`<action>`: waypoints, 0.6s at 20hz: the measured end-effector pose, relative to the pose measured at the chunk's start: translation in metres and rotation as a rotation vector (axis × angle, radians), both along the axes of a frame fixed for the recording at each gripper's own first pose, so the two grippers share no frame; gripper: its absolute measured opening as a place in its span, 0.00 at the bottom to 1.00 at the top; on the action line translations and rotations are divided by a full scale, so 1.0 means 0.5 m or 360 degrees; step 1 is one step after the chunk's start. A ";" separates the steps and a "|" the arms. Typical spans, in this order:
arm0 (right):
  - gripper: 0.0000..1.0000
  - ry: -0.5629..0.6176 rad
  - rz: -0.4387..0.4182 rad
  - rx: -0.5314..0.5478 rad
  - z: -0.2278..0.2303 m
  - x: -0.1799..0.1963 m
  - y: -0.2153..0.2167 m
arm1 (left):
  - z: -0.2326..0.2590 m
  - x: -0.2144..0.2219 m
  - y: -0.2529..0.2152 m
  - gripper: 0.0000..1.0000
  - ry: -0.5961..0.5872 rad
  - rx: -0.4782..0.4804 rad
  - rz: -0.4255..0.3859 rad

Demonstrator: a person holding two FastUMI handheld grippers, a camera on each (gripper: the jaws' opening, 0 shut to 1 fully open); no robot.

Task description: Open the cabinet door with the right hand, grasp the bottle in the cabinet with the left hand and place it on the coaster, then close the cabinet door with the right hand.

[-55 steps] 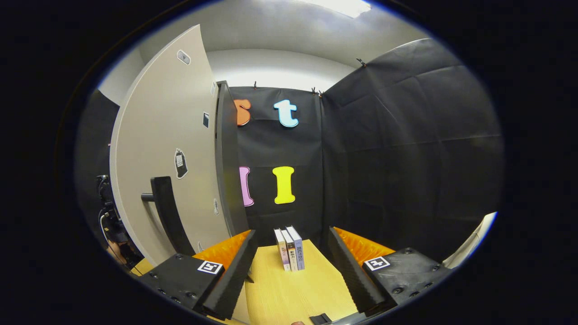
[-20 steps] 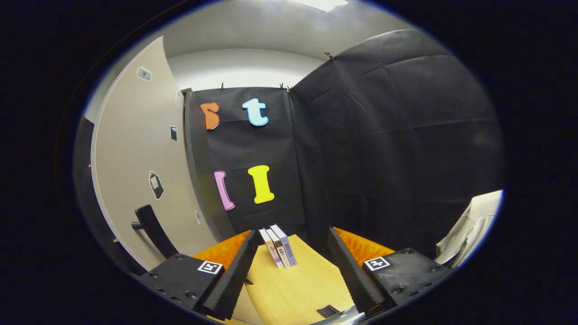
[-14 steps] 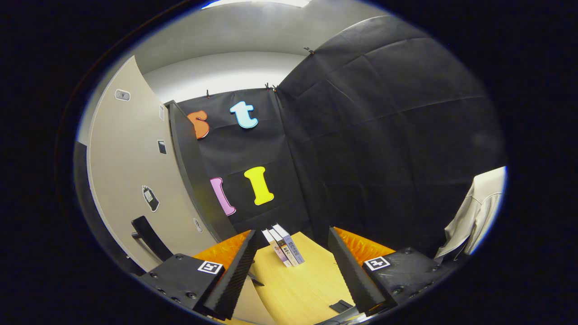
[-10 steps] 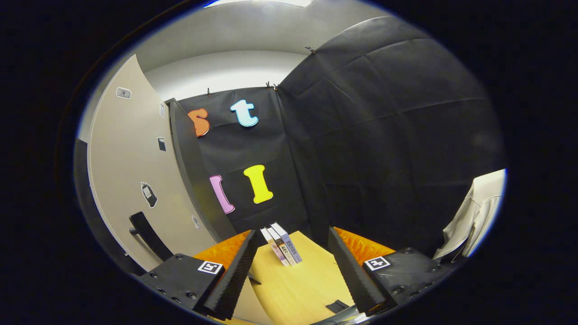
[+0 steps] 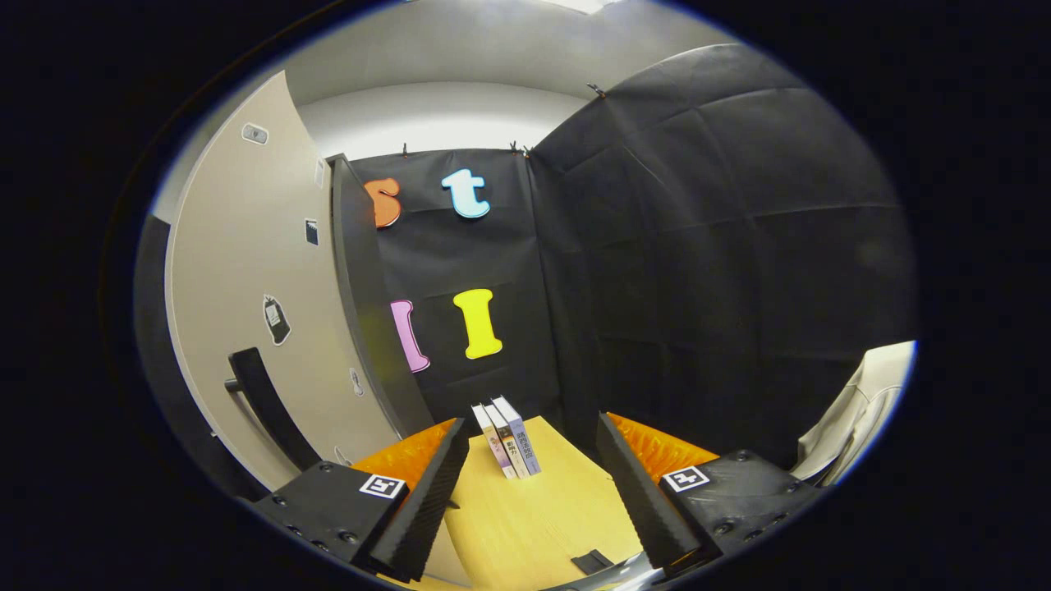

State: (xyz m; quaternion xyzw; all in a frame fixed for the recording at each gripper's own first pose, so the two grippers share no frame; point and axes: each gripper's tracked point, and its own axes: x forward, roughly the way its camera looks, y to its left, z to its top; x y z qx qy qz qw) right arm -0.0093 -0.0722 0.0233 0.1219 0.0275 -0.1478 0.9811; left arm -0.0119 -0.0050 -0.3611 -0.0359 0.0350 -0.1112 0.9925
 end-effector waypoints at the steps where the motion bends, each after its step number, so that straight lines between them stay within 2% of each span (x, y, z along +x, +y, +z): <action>1: 0.98 0.0003 0.0017 -0.0016 0.001 0.002 0.000 | 0.020 0.000 0.005 0.95 -0.0011 0.0007 0.0012; 5: 0.98 -0.0010 0.0066 -0.0100 0.003 0.011 -0.003 | 0.133 -0.004 0.015 0.95 -0.0057 0.0005 0.0043; 7: 1.00 -0.0028 0.0071 -0.0092 0.007 0.015 0.002 | 0.213 -0.006 0.005 0.95 -0.0109 -0.0023 0.0032; 8: 0.98 -0.0031 0.0074 -0.0081 0.007 0.016 0.005 | 0.251 -0.006 -0.002 0.95 -0.0117 -0.0028 0.0027; 12: 0.98 -0.0046 0.0117 -0.0109 0.013 0.023 0.014 | 0.367 -0.012 -0.026 0.95 -0.0141 -0.0060 0.0027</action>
